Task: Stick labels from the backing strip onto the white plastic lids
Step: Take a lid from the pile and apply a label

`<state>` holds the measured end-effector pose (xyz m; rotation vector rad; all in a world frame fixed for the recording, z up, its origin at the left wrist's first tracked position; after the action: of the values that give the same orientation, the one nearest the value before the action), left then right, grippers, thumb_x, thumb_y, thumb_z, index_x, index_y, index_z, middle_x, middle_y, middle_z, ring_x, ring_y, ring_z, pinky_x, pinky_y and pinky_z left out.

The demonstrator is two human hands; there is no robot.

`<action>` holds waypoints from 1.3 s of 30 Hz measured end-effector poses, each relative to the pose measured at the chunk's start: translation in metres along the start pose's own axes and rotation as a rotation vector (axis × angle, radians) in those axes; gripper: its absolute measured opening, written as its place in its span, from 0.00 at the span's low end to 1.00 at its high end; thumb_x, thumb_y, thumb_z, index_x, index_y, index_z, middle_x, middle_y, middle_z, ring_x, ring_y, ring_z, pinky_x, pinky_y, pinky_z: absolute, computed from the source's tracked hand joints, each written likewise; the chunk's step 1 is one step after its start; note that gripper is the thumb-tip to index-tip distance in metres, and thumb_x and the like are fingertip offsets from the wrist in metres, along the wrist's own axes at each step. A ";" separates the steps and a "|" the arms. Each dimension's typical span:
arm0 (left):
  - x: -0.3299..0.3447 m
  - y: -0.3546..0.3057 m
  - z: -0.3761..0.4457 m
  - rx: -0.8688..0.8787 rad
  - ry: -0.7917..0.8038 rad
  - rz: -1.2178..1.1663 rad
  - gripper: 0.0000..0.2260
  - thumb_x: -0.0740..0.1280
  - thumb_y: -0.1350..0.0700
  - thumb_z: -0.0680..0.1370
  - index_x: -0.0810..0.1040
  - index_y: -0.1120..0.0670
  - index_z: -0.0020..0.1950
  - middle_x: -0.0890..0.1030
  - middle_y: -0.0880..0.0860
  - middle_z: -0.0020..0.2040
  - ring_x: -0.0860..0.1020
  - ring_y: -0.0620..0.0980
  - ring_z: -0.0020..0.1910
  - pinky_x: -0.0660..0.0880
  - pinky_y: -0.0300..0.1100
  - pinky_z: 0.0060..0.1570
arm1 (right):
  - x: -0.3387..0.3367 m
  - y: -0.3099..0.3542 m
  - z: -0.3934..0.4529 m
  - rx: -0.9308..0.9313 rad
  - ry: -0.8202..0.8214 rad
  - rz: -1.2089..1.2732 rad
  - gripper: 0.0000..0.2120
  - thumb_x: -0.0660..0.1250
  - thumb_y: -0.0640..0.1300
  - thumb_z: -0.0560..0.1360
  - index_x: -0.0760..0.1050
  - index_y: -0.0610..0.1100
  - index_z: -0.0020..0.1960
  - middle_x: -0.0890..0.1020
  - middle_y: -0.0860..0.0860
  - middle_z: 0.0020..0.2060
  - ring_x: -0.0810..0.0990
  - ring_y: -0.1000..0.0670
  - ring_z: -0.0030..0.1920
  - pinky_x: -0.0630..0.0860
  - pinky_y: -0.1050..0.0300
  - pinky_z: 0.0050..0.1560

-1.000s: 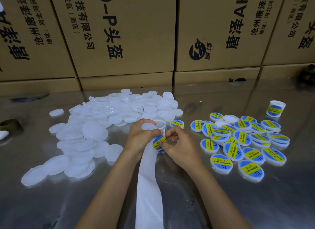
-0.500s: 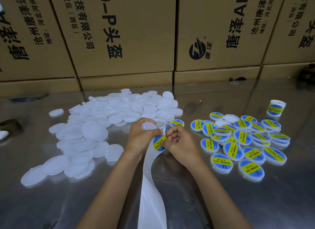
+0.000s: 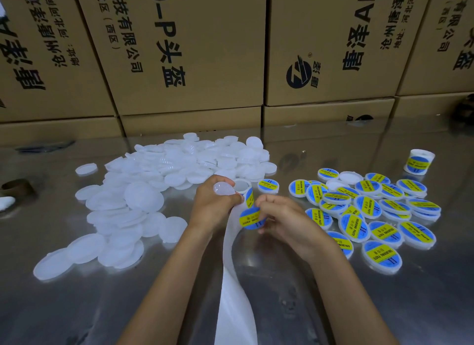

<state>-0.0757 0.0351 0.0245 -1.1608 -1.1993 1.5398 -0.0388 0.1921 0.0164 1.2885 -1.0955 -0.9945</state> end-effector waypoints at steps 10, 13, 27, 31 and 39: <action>0.017 -0.025 -0.014 -0.217 0.282 -0.717 0.18 0.51 0.58 0.83 0.78 0.61 0.63 0.77 0.64 0.58 0.80 0.61 0.50 0.80 0.51 0.45 | -0.011 0.020 0.001 -0.170 -0.105 0.418 0.07 0.63 0.29 0.75 0.73 0.40 0.47 0.81 0.43 0.43 0.81 0.49 0.40 0.76 0.58 0.39; 0.032 -0.027 -0.024 -0.254 0.387 -0.718 0.17 0.54 0.57 0.84 0.77 0.58 0.68 0.82 0.60 0.60 0.82 0.58 0.51 0.81 0.48 0.44 | -0.009 0.020 0.002 -0.213 -0.156 0.331 0.07 0.67 0.30 0.74 0.74 0.40 0.48 0.81 0.42 0.46 0.79 0.49 0.42 0.75 0.59 0.38; 0.047 -0.031 -0.030 -0.258 0.453 -0.778 0.17 0.55 0.59 0.84 0.77 0.61 0.67 0.80 0.63 0.64 0.84 0.58 0.55 0.74 0.53 0.64 | -0.013 0.026 0.003 -0.367 -0.377 0.080 0.14 0.75 0.32 0.70 0.73 0.47 0.43 0.80 0.52 0.39 0.76 0.55 0.32 0.73 0.64 0.31; 0.048 -0.032 -0.032 -0.253 0.458 -0.767 0.16 0.55 0.59 0.84 0.78 0.60 0.66 0.79 0.63 0.65 0.83 0.58 0.55 0.75 0.51 0.62 | -0.014 0.025 0.004 -0.376 -0.394 0.064 0.14 0.76 0.34 0.69 0.74 0.48 0.43 0.80 0.52 0.39 0.76 0.56 0.32 0.73 0.64 0.32; 0.050 -0.037 -0.036 -0.223 0.458 -0.711 0.16 0.55 0.58 0.84 0.77 0.59 0.67 0.80 0.62 0.65 0.82 0.58 0.57 0.76 0.50 0.58 | -0.016 0.023 0.005 -0.375 -0.411 0.051 0.14 0.77 0.36 0.70 0.73 0.48 0.42 0.79 0.52 0.37 0.74 0.57 0.31 0.73 0.64 0.30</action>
<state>-0.0488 0.0966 0.0482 -0.9926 -1.2863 0.5852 -0.0483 0.2080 0.0385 0.7670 -1.1696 -1.3890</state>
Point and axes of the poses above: each hand's wrist, its own z-axis towards the middle knuckle, its own x-axis out of the palm, y = z × x, the point moved 8 cm from there along z, towards the middle knuckle
